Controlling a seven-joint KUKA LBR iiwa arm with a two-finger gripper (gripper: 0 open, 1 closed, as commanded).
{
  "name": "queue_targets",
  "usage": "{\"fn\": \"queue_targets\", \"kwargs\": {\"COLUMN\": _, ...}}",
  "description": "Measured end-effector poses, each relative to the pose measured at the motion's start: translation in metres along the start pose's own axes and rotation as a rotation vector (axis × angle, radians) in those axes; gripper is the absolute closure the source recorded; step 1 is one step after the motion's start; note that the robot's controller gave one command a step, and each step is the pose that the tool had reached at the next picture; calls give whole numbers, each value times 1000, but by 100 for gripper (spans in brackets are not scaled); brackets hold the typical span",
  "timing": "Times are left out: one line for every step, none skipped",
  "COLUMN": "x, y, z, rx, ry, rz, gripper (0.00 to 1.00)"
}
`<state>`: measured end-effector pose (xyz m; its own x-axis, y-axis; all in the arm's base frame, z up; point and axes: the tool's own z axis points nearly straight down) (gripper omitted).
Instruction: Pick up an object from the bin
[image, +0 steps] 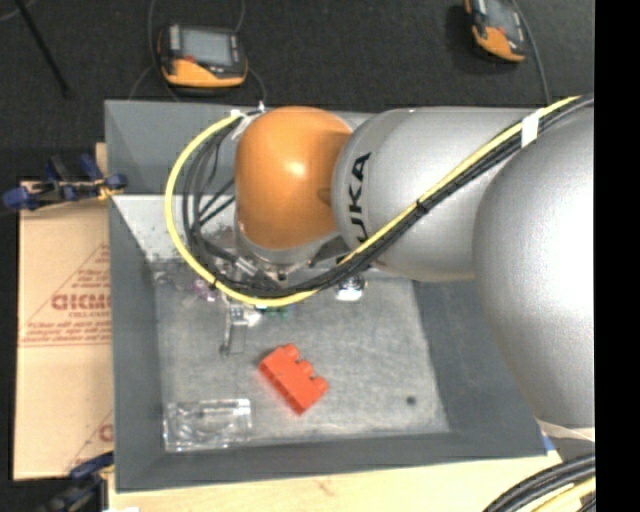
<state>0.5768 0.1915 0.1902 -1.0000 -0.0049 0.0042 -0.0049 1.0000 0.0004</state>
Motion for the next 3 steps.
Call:
{"fn": "queue_targets", "kwargs": {"x": 65, "y": -95, "z": 27, "rx": 4, "ry": -3, "rz": -370, "gripper": 0}}
{"fn": "queue_targets", "kwargs": {"x": 35, "y": -53, "z": 116, "rx": 1, "ry": -4, "rz": -693, "gripper": 0}}
{"fn": "queue_targets", "kwargs": {"x": 35, "y": -53, "z": 114, "rx": 0, "ry": -6, "rz": -688, "gripper": 100}}
